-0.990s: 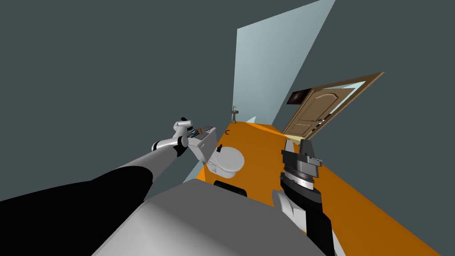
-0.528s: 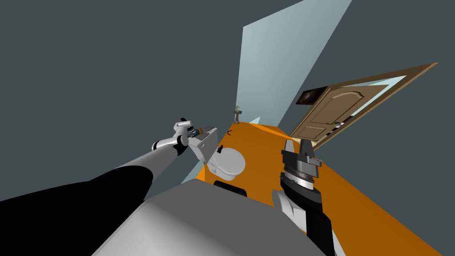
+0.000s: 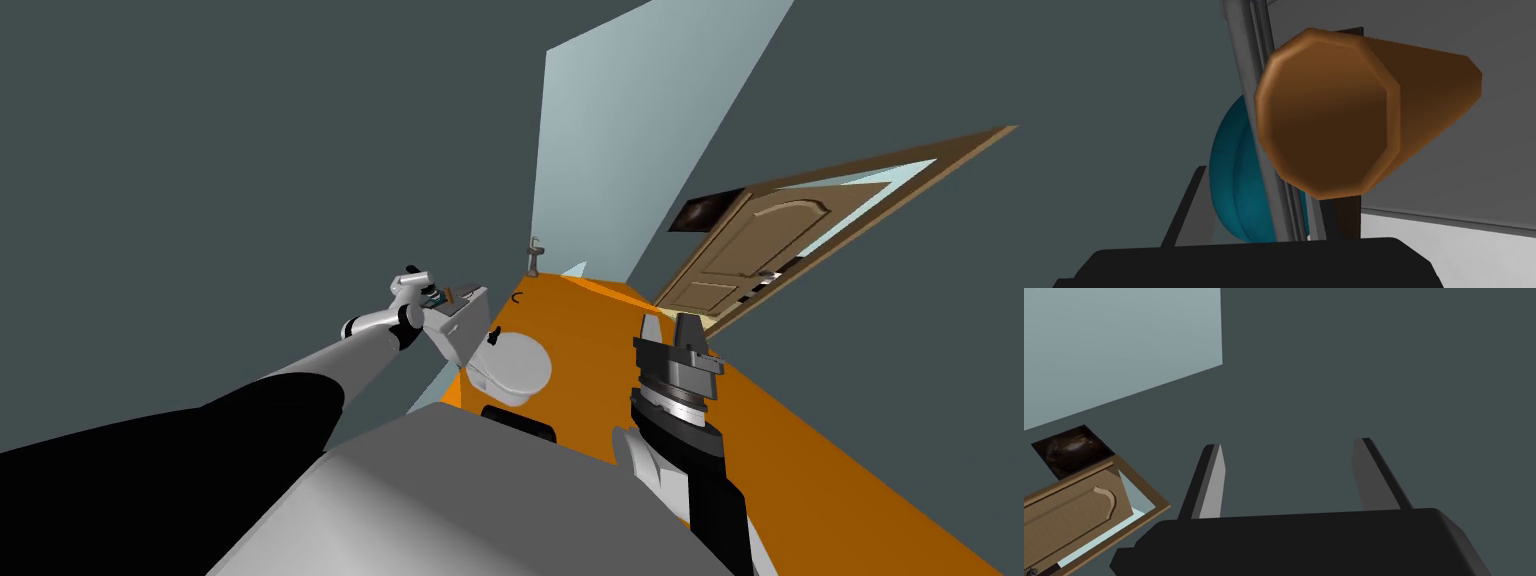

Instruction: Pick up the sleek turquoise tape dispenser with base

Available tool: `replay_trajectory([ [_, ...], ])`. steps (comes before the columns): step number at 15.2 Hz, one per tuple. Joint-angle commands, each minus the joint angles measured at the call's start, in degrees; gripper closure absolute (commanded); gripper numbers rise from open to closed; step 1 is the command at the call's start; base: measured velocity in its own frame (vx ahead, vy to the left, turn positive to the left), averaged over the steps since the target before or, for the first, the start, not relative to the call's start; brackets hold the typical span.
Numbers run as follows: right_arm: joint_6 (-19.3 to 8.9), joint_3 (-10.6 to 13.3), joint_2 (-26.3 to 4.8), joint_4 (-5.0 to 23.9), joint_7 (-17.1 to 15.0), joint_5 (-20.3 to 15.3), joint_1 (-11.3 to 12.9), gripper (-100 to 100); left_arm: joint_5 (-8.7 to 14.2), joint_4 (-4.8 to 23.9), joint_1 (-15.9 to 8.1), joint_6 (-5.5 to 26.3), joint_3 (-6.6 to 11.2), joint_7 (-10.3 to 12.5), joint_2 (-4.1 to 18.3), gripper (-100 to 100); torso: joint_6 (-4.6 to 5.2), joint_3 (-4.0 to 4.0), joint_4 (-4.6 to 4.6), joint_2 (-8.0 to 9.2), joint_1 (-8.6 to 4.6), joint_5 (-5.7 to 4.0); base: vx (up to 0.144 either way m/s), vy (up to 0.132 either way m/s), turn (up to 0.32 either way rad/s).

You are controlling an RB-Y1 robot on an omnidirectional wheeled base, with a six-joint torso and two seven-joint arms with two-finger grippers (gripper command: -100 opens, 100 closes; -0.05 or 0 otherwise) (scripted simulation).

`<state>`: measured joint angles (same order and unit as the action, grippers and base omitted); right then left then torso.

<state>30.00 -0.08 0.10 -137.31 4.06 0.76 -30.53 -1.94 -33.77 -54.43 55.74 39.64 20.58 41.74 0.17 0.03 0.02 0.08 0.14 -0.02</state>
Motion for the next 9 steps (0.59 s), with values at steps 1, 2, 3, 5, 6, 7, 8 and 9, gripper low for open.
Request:
replay_trajectory([
  [1, 0.0, 0.0, 0.0, 0.0, 0.0, 0.0, 0.0, 0, -0.3, -1.1, 0.3, 0.9, -1.00, 2.3, -0.1, 100, 0.00, 0.00, 0.00, 0.00, 0.00, 0.00, -0.104, 0.117, -0.348],
  [2, 0.0, 0.0, 0.0, 0.0, 0.0, 0.0, 0.0, 0, -0.6, -2.1, 0.7, 1.6, -1.85, 3.9, -0.1, 100, 0.05, 0.07, 0.03, 0.12, 0.14, 0.02, -0.119, 0.119, -0.278],
  [3, 0.0, 0.0, 0.0, 0.0, 0.0, 0.0, 0.0, 0, -0.6, -2.1, 0.7, 1.6, -1.85, 4.0, -0.1, 100, -0.02, 0.13, 0.04, 0.23, 0.22, 0.03, -0.119, 0.103, -0.151],
  [5, 0.0, 0.0, 0.0, 0.0, 0.0, 0.0, 0.0, 0, -0.9, -3.0, 1.1, 2.3, -2.69, 5.8, -0.1, 100, -0.17, 0.22, 0.07, 0.39, 0.26, 0.06, -0.117, 0.077, -0.134],
  [6, 0.0, 0.0, 0.0, 0.0, 0.0, 0.0, 0.0, 0, -1.2, -3.9, 1.5, 3.0, -3.54, 7.5, -0.2, 100, -0.20, 0.24, 0.08, 0.41, 0.22, 0.05, -0.107, 0.060, -0.139],
  [7, 0.0, 0.0, 0.0, 0.0, 0.0, 0.0, 0.0, 0, -1.2, -3.9, 1.5, 3.0, -3.54, 7.5, -0.2, 100, -0.18, 0.25, 0.09, 0.42, 0.19, 0.04, -0.098, 0.054, -0.126],
  [8, 0.0, 0.0, 0.0, 0.0, 0.0, 0.0, 0.0, 0, -1.5, -4.9, 1.9, 3.8, -4.39, 9.3, -0.2, 100, -0.19, 0.25, 0.10, 0.40, 0.15, 0.03, -0.103, 0.055, -0.169],
  [9, 0.0, 0.0, 0.0, 0.0, 0.0, 0.0, 0.0, 0, -1.5, -4.9, 1.9, 3.8, -4.39, 9.3, -0.2, 100, -0.15, 0.25, 0.11, 0.41, 0.12, 0.01, -0.096, 0.056, -0.155],
])
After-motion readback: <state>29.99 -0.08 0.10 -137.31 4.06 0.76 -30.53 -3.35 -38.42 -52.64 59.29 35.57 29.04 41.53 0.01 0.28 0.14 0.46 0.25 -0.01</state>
